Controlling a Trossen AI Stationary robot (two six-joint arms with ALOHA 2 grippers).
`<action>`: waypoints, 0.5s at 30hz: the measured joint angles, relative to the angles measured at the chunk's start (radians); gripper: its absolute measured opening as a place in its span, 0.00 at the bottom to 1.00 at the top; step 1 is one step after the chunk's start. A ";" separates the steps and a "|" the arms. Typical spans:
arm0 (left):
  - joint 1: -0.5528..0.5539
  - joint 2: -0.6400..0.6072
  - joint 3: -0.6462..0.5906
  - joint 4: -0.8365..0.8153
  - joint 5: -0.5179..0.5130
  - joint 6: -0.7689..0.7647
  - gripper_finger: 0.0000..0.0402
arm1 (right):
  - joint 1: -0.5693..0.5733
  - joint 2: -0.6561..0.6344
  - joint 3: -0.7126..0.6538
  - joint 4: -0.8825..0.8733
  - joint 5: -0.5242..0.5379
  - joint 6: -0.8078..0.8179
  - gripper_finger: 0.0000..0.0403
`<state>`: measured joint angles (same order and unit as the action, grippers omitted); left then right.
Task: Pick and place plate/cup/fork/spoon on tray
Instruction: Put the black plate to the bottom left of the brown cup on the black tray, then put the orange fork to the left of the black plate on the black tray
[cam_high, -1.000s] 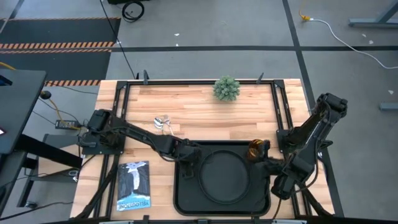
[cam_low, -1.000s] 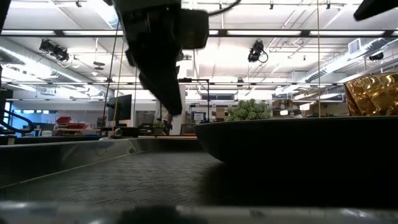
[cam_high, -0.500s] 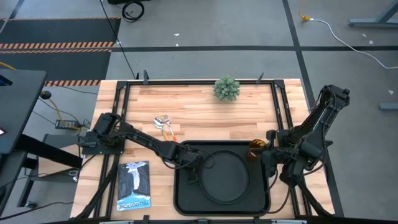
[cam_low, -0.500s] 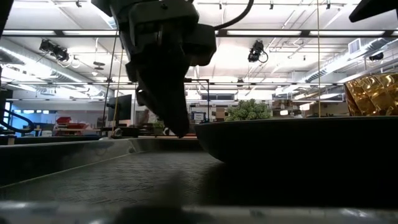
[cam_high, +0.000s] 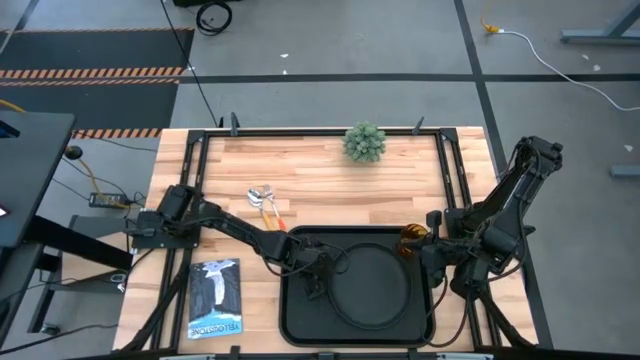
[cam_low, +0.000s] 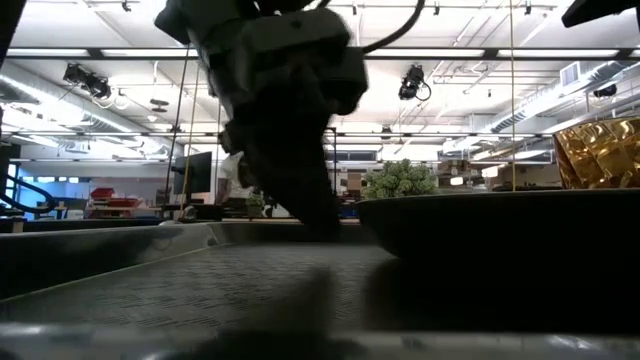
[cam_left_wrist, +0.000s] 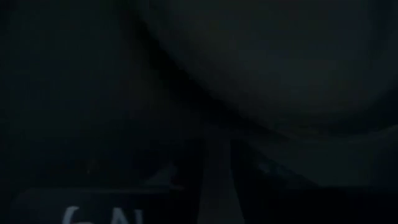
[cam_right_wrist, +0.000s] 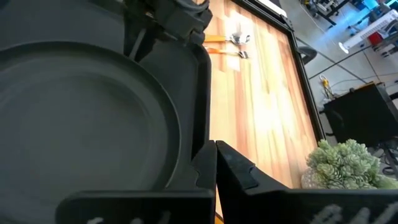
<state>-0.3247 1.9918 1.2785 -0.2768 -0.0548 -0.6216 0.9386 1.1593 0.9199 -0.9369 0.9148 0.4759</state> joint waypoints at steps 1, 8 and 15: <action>0.000 0.002 0.000 0.002 0.000 0.004 0.22 | 0.000 0.000 0.000 0.004 0.000 0.000 0.01; -0.002 0.002 0.000 0.036 0.000 0.037 0.22 | 0.000 0.001 0.000 0.020 -0.023 -0.001 0.01; 0.028 -0.052 -0.001 -0.122 0.030 0.004 0.22 | 0.000 0.001 0.000 0.026 -0.023 -0.001 0.01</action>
<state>-0.2964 1.9395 1.2777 -0.3987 -0.0252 -0.6172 0.9382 1.1599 0.9199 -0.9108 0.8917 0.4751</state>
